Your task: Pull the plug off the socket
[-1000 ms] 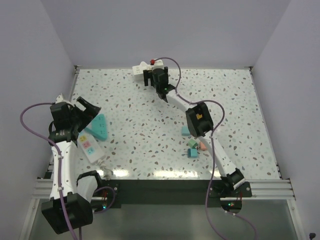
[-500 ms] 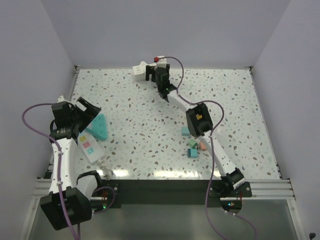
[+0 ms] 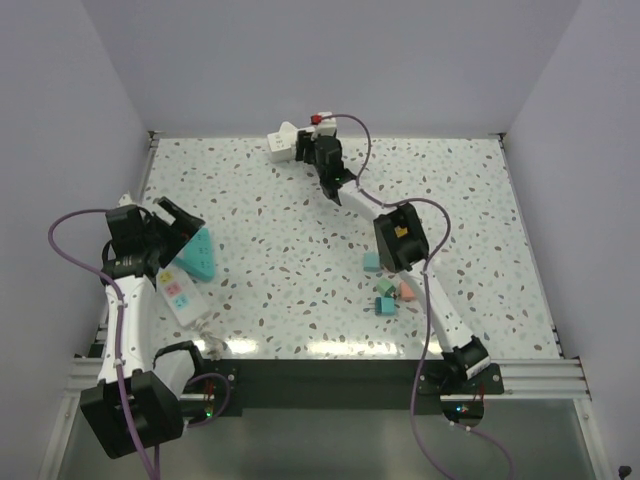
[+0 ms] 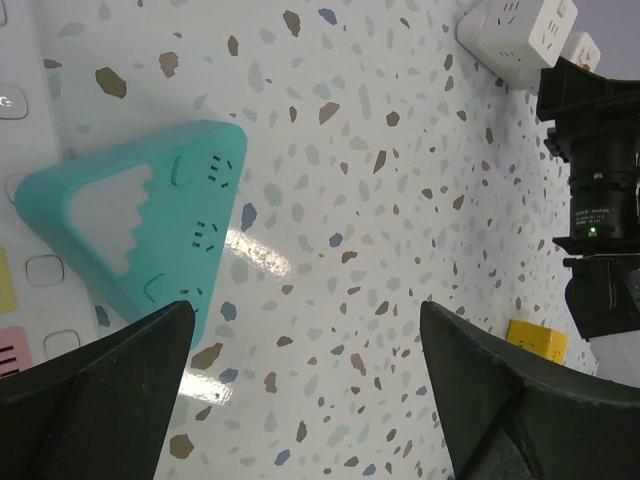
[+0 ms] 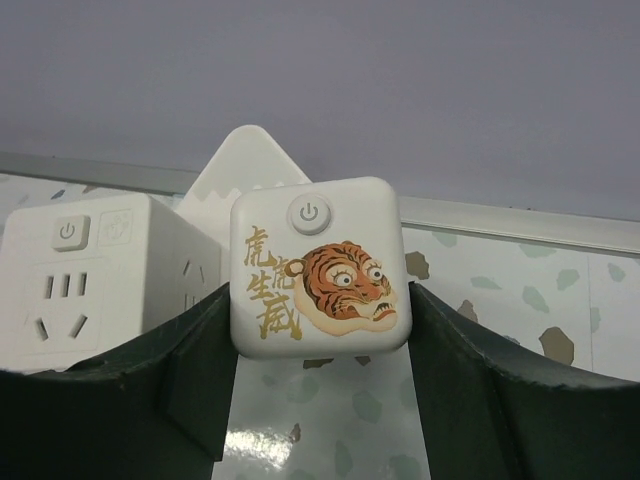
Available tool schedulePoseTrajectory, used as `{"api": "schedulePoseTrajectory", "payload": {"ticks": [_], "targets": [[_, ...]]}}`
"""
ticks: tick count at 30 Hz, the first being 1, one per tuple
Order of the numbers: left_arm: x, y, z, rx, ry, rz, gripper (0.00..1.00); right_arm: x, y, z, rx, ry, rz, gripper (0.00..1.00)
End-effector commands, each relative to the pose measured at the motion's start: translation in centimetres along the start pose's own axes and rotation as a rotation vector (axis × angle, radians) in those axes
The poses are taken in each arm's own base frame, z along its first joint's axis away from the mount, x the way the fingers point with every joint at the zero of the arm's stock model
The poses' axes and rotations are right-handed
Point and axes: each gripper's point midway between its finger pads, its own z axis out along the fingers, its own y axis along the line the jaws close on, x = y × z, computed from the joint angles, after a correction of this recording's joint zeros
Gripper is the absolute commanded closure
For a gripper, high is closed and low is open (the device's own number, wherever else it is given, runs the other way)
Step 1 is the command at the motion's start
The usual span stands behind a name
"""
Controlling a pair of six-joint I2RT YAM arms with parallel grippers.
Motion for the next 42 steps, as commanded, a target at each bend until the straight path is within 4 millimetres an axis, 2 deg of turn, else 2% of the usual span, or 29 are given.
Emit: {"api": "schedulePoseTrajectory", "payload": {"ticks": [1, 2, 4, 5, 7, 8, 10, 11, 12, 13, 14, 15, 16, 17, 18, 19, 21, 22, 25, 26, 30, 34, 38, 42], "targets": [[-1.4, -1.8, -0.3, 0.079, -0.046, 0.027, 0.0, -4.0, 1.9, -1.8, -0.11, 0.013, -0.001, 0.95], [-1.5, -1.9, -0.3, 0.083, -0.05, 0.033, 0.0, -4.0, 2.3, -2.4, -0.141, 0.037, -0.015, 1.0], [-1.7, -1.8, 0.0, 0.081, -0.051, 0.044, 0.0, -4.7, 3.4, -3.9, -0.218, 0.052, -0.035, 1.0], [-1.9, -2.0, 0.0, 0.088, -0.057, 0.062, 0.0, -4.7, 3.3, -5.7, -0.236, 0.083, -0.064, 1.0], [-1.9, -2.0, 0.4, 0.092, -0.049, 0.088, 0.0, -4.2, 3.9, -8.1, -0.308, 0.125, -0.116, 1.0], [-2.0, -2.0, 0.6, 0.097, -0.051, 0.096, 0.0, -4.1, 3.5, -10.9, -0.325, 0.164, -0.128, 1.0], [-1.6, -2.0, 1.2, 0.114, -0.028, 0.111, 0.0, -3.7, 4.2, -14.0, -0.385, 0.19, -0.15, 1.0], [-1.4, -1.8, 1.7, 0.125, -0.024, 0.118, 0.0, -2.8, 3.8, -16.7, -0.41, 0.228, -0.193, 1.0], [-1.0, -1.8, 2.0, 0.139, -0.008, 0.119, 0.0, -2.5, 4.0, -18.3, -0.436, 0.255, -0.205, 1.0], [0.5, -1.9, 2.6, 0.178, 0.05, 0.121, 0.0, -2.0, 4.9, -20.2, -0.508, 0.283, -0.199, 1.0], [0.7, -2.3, 2.9, 0.212, 0.056, 0.135, 0.0, 0.4, 4.3, -22.4, -0.535, 0.344, -0.231, 1.0], [1.6, -2.7, 3.2, 0.238, 0.083, 0.151, 0.0, -1.4, 4.7, -24.2, -0.567, 0.335, -0.241, 1.0], [2.7, -2.9, 3.6, 0.26, 0.117, 0.177, 0.0, 0.6, 4.5, -26.5, -0.595, 0.387, -0.258, 1.0], [3.4, -3.3, 3.8, 0.277, 0.136, 0.2, 0.0, 0.3, 5.0, -28.0, -0.634, 0.393, -0.268, 1.0], [5.0, -4.3, 3.9, 0.312, 0.179, 0.234, 0.0, -1.1, 5.1, -29.7, -0.645, 0.389, -0.288, 1.0], [6.1, -4.8, 4.2, 0.337, 0.218, 0.255, 0.0, 0.1, 5.2, -31.9, -0.673, 0.42, -0.316, 0.96], [8.6, -6.6, 4.0, 0.399, 0.284, 0.295, 0.0, 0.7, 5.6, -34.9, -0.72, 0.463, -0.334, 0.93], [9.4, -7.0, 4.2, 0.42, 0.3, 0.29, 0.0, 0.1, 6.0, -36.9, -0.746, 0.457, -0.356, 0.89], [11.7, -8.4, 3.9, 0.469, 0.342, 0.298, 0.0, 0.3, 6.1, -40.8, -0.776, 0.492, -0.356, 0.67], [12.1, -8.7, 3.7, 0.482, 0.35, 0.305, 0.0, 0.0, 6.1, -41.4, -0.766, 0.49, -0.346, 0.58], [14.6, -9.8, 3.5, 0.499, 0.402, 0.348, 0.0, -1.3, 4.5, -42.2, -0.658, 0.461, -0.31, 0.45], [16.3, -9.4, 4.4, 0.461, 0.447, 0.355, 0.0, -1.6, 3.7, -41.7, -0.605, 0.469, -0.328, 0.43], [16.8, -10.2, 4.8, 0.477, 0.434, 0.363, 0.0, -0.2, 4.0, -41.6, -0.626, 0.481, -0.315, 0.44], [17.2, -10.5, 4.8, 0.47, 0.436, 0.369, 0.0, 1.8, 4.3, -40.3, -0.636, 0.503, -0.317, 0.43]]}}
